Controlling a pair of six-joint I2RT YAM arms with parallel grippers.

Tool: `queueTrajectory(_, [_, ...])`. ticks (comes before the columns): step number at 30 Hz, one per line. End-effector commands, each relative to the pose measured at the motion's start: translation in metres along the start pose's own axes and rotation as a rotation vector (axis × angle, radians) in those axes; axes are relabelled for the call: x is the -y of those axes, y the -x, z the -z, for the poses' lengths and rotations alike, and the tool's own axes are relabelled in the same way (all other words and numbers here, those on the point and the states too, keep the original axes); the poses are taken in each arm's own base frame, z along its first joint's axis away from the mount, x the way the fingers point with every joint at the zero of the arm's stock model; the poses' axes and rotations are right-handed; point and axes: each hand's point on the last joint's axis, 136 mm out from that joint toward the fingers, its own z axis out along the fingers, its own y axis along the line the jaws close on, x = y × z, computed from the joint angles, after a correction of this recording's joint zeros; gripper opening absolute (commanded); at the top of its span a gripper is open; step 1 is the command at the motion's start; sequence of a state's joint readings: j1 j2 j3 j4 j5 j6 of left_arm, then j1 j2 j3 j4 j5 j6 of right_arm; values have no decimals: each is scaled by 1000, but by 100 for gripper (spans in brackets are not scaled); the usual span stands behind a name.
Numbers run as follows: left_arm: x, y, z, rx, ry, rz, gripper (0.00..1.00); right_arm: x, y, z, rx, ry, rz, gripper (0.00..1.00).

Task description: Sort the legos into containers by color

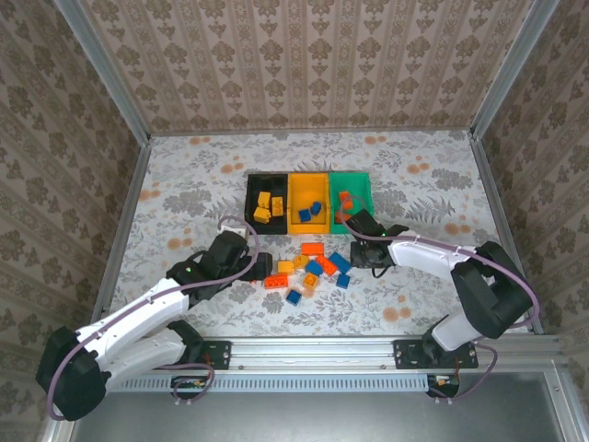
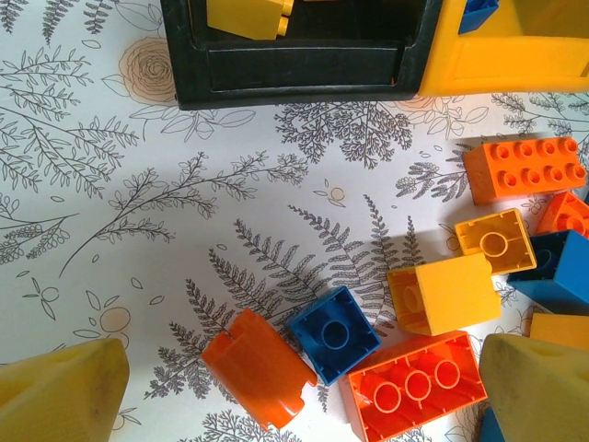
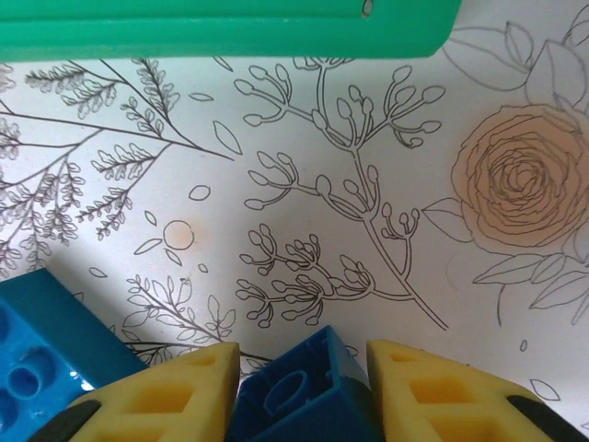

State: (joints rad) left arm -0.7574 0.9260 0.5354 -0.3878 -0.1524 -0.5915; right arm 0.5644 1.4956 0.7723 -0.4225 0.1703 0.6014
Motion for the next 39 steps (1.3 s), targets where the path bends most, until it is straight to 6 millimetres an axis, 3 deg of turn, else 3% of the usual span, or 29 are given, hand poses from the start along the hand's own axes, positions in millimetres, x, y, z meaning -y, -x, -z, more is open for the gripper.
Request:
queueTrajectory(1, [2, 5, 1, 20, -17, 19, 100, -2, 18, 26, 71, 30, 14, 31])
queueTrajectory(4, [2, 6, 2, 20, -16, 19, 100, -22, 39, 47, 110, 96, 53, 30])
queueTrajectory(6, [3, 6, 3, 21, -20, 19, 100, -45, 58, 66, 161, 143, 96, 30])
queueTrajectory(9, [4, 5, 3, 19, -24, 20, 100, -82, 82, 74, 198, 190, 151, 30])
queueTrajectory(13, [1, 5, 7, 24, -22, 24, 100, -118, 116, 70, 241, 207, 180, 31])
queueTrajectory(18, [0, 2, 10, 11, -20, 17, 100, -145, 147, 42, 240, 176, 191, 31])
queueTrajectory(24, [3, 0, 11, -11, -32, -9, 100, -157, 164, 18, 229, 133, 190, 33])
queueTrajectory(29, [5, -1, 11, -23, -34, -23, 100, -164, 165, 8, 205, 139, 182, 45])
queueTrajectory(34, [8, 2, 12, -29, -43, -33, 100, -166, 171, 21, 232, 161, 172, 61])
queueTrajectory(39, [17, 6, 14, -45, -65, -62, 100, -162, 172, 52, 276, 206, 151, 67])
